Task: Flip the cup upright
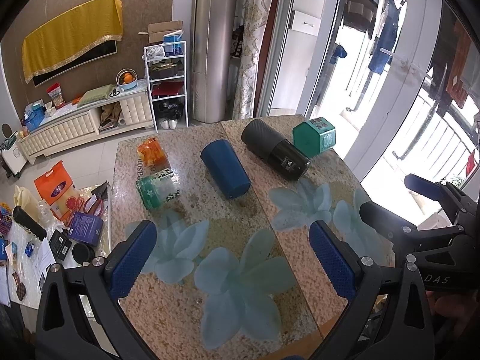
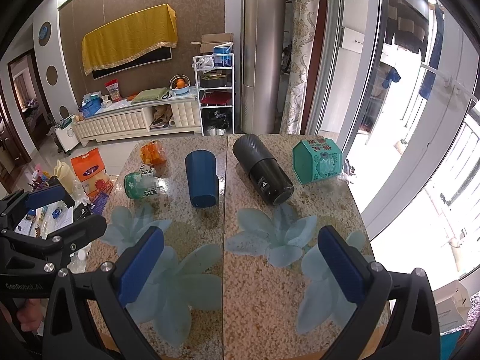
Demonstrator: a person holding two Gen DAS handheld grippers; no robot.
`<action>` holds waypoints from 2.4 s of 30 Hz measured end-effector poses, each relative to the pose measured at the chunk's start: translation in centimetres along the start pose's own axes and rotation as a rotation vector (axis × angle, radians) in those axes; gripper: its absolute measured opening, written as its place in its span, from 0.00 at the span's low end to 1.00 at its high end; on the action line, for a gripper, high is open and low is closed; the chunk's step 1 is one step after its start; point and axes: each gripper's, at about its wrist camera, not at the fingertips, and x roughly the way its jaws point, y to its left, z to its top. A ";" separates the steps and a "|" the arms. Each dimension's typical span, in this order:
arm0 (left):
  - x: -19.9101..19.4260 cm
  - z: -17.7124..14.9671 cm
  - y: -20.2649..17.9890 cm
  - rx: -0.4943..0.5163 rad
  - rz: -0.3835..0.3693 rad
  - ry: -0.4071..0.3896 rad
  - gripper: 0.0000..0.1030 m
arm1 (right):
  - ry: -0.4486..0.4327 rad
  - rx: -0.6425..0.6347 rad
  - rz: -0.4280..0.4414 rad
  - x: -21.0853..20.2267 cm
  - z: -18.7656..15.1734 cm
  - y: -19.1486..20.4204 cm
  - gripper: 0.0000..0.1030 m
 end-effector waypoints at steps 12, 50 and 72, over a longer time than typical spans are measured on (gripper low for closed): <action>0.2 -0.1 0.1 -0.003 -0.005 0.005 0.99 | 0.007 0.007 0.001 0.0 0.1 0.0 1.00; 23.1 8.8 0.5 -0.360 0.066 0.401 0.99 | 0.157 -0.024 0.149 8.0 3.3 -10.9 1.00; 32.8 5.2 3.8 -0.487 0.132 0.592 0.73 | 0.232 0.029 0.199 12.1 4.6 -15.4 1.00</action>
